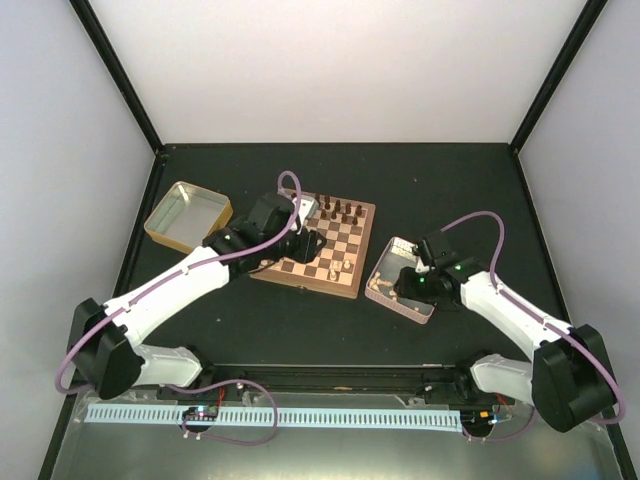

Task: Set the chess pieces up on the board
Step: Pick up the chess piece from the storage box.

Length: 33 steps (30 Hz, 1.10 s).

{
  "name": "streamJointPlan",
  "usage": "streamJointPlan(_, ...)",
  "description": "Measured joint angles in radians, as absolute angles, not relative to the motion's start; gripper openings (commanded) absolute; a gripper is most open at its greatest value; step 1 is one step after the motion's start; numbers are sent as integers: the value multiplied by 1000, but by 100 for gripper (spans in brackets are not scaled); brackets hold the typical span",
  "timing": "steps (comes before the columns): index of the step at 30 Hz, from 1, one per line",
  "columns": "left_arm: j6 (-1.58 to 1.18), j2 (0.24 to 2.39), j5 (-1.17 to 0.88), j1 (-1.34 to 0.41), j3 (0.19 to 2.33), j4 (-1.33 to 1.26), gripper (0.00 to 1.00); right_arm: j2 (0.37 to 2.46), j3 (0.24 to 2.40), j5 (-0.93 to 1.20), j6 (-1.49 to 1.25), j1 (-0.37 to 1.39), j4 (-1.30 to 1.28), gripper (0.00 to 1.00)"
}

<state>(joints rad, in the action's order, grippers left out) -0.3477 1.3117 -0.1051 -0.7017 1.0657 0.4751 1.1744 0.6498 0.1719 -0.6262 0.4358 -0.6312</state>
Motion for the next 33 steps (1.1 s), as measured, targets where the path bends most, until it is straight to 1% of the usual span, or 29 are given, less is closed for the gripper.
streamJointPlan(8, -350, 1237, -105, -702, 1004, 419, 49, 1231, 675, 186, -636, 500, -645, 32)
streamJointPlan(10, -350, 1232, -105, -702, 999, 411, 49, 1236, 677, 180, -644, 508, -653, 30)
streamJointPlan(16, -350, 1230, -105, -702, 981, 409, 49, 1245, 686, 160, -672, 522, -672, 20)
streamJointPlan(21, -350, 1230, -104, -702, 979, 409, 49, 1258, 691, 160, -687, 529, -672, 15)
streamJointPlan(23, -350, 1230, -102, -702, 979, 409, 49, 1269, 693, 160, -690, 532, -673, 15)
streamJointPlan(27, -350, 1230, -97, -702, 977, 409, 48, 1278, 696, 147, -691, 534, -676, 7)
streamJointPlan(33, -351, 1230, -93, -702, 971, 410, 48, 1278, 708, 109, -688, 537, -698, 1)
